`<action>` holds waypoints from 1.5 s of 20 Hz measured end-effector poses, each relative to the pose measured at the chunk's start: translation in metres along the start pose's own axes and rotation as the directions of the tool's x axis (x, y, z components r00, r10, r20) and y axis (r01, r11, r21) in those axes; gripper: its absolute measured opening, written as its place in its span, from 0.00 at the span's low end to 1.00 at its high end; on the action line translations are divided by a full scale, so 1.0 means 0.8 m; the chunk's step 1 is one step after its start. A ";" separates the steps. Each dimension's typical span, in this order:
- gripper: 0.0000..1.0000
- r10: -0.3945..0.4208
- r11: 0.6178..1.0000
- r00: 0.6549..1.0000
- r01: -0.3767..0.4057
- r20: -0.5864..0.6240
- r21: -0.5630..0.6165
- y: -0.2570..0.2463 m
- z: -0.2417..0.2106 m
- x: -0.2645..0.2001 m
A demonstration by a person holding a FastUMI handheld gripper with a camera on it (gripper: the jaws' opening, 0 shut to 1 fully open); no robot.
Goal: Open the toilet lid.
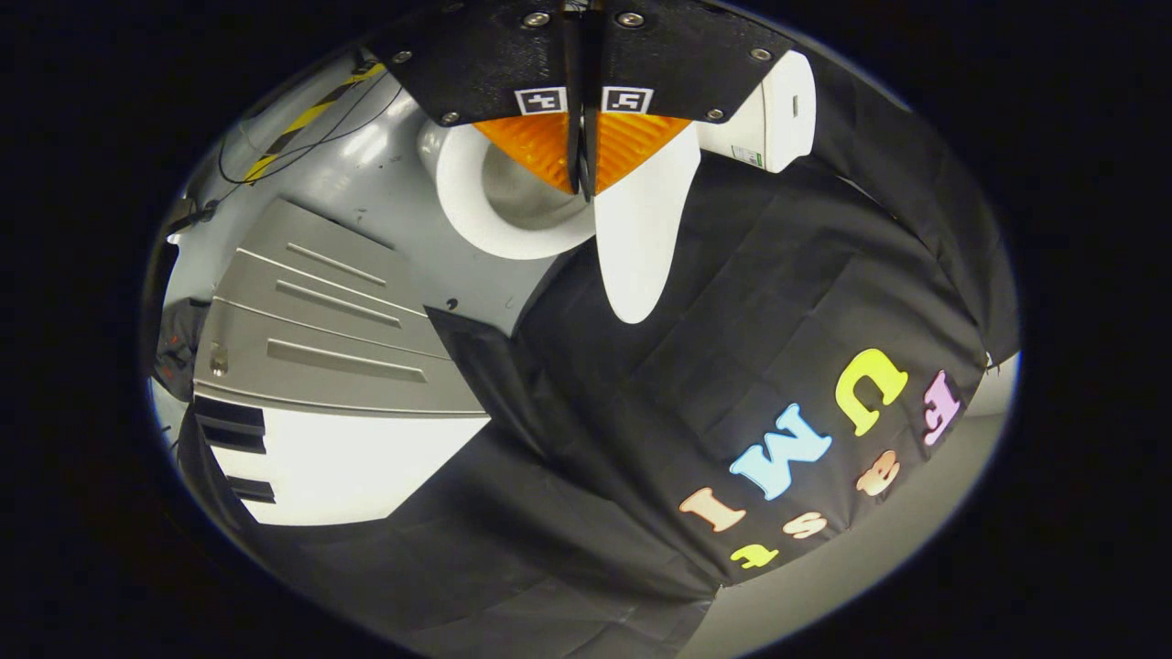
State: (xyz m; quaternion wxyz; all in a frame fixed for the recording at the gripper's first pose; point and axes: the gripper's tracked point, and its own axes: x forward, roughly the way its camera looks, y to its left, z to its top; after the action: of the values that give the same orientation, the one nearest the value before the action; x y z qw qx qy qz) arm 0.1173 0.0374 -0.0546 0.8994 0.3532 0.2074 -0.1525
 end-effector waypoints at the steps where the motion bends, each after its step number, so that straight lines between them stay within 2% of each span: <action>1: 0.00 -0.002 1.000 1.000 0.003 0.008 -0.022 0.007 0.001 -0.003; 5: 0.00 -0.004 0.997 0.999 0.008 0.041 -0.078 0.035 0.007 -0.015; 9: 0.00 -0.014 0.978 0.997 0.030 0.081 -0.205 0.065 0.006 -0.027; 12: 0.00 0.010 0.968 0.994 0.018 0.107 -0.252 0.095 0.010 -0.041; 17: 0.00 0.020 0.924 0.987 0.043 0.160 -0.380 0.126 0.008 -0.052; 25: 0.00 0.061 0.880 0.979 0.039 0.194 -0.473 0.177 0.002 -0.075; 30: 0.00 0.101 0.833 0.969 0.042 0.226 -0.551 0.216 -0.009 -0.090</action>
State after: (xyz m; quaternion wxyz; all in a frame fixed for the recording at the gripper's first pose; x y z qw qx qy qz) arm 0.1255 0.1732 0.0741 0.9838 0.0603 0.1242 -0.1148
